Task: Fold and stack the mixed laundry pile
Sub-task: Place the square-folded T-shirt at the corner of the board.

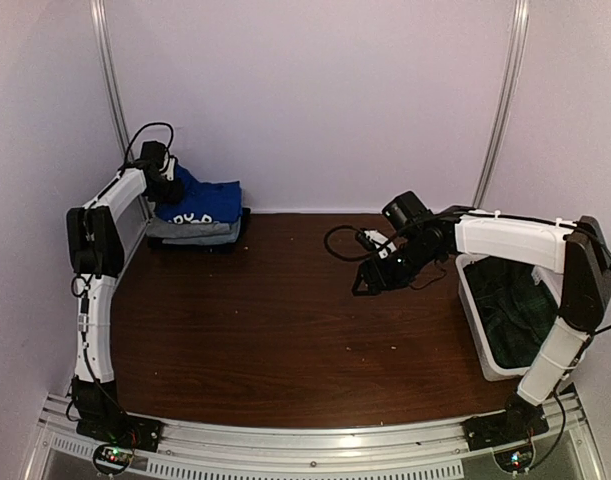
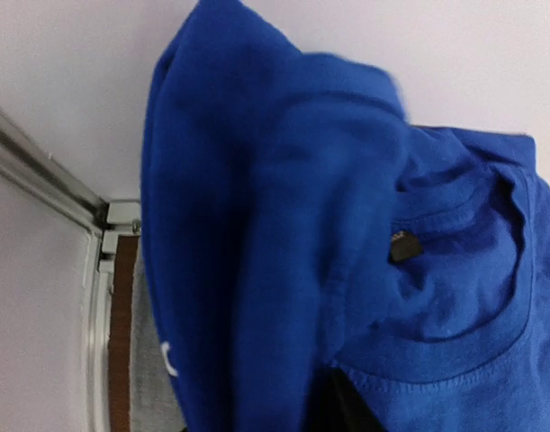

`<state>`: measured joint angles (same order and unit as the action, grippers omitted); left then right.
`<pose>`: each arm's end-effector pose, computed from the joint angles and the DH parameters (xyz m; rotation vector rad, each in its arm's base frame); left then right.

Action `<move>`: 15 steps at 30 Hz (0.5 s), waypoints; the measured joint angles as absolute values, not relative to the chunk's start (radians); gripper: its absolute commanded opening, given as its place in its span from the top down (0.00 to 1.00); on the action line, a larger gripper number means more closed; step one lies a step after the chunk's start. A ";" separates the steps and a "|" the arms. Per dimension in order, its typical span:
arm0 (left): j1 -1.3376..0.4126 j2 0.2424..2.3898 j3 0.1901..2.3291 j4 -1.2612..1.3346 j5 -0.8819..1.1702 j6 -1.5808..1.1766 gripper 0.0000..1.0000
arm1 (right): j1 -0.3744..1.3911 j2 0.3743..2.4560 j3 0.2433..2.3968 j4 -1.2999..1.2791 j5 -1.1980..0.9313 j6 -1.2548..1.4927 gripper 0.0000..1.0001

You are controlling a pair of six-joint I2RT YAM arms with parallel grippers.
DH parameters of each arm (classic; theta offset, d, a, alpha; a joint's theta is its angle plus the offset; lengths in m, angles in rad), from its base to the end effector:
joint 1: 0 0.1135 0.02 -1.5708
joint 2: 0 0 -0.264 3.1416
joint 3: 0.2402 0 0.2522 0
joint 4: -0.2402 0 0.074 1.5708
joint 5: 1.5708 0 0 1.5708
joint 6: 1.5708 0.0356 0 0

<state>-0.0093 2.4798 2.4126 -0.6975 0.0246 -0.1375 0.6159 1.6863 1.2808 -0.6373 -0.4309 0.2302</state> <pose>0.5557 -0.0060 0.2433 -0.1375 2.3334 -0.1018 0.2794 0.2159 0.2424 -0.6774 2.6317 0.8424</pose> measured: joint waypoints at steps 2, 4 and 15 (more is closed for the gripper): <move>-0.009 2.487 2.413 -0.694 0.016 -0.142 0.51 | 0.615 1.689 1.290 -0.646 -0.431 0.230 0.34; -0.005 2.487 2.413 -0.693 -0.009 -0.157 0.42 | 0.614 1.689 1.294 -0.651 -0.432 0.230 0.33; 0.087 2.471 2.486 -0.770 -0.251 -0.197 0.15 | 0.562 1.683 1.295 -0.665 -0.430 0.230 0.33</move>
